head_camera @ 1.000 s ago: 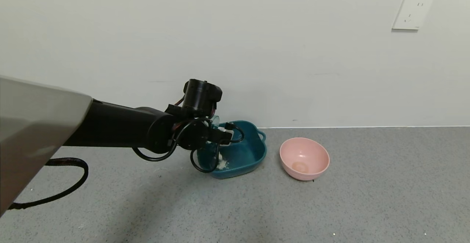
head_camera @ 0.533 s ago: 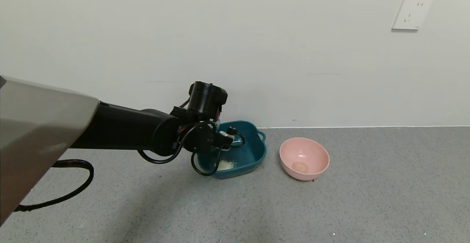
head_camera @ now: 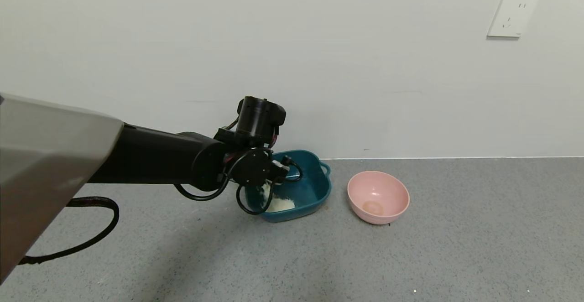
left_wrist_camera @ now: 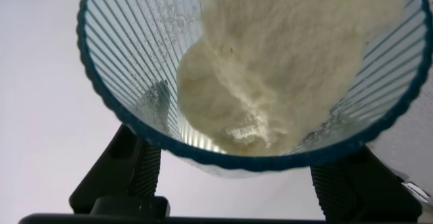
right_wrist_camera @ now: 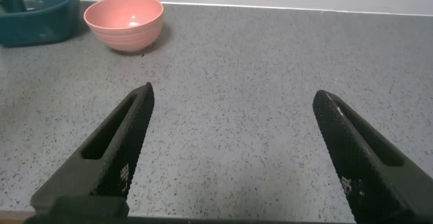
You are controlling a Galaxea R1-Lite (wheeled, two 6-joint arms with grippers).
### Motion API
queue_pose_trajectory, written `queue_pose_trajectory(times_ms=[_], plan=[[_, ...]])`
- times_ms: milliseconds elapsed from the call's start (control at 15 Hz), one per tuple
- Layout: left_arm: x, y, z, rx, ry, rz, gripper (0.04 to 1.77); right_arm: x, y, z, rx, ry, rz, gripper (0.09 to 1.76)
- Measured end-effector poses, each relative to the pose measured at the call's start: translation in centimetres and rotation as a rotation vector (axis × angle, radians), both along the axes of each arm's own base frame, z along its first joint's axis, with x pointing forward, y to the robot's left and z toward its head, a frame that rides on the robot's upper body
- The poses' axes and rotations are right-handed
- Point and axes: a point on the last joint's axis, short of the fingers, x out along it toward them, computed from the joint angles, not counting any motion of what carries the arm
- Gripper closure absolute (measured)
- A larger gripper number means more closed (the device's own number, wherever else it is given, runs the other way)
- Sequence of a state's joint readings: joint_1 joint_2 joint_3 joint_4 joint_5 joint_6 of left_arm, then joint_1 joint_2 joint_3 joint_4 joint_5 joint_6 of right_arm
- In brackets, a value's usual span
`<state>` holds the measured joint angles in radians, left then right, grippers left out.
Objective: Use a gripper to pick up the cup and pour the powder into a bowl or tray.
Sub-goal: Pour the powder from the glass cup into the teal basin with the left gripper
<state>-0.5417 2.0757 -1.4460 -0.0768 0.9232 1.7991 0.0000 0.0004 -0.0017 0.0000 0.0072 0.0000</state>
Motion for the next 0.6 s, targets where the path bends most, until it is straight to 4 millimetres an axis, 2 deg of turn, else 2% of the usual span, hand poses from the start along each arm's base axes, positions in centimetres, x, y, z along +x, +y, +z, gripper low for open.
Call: queue_pose_trajectory(times_ms=[600], plan=[[0.18,-0.11,0.25,-0.022,-0.017,-0.005,0.55,0.0,0.0,0.0,0.0,0.0,0.0,0.14]])
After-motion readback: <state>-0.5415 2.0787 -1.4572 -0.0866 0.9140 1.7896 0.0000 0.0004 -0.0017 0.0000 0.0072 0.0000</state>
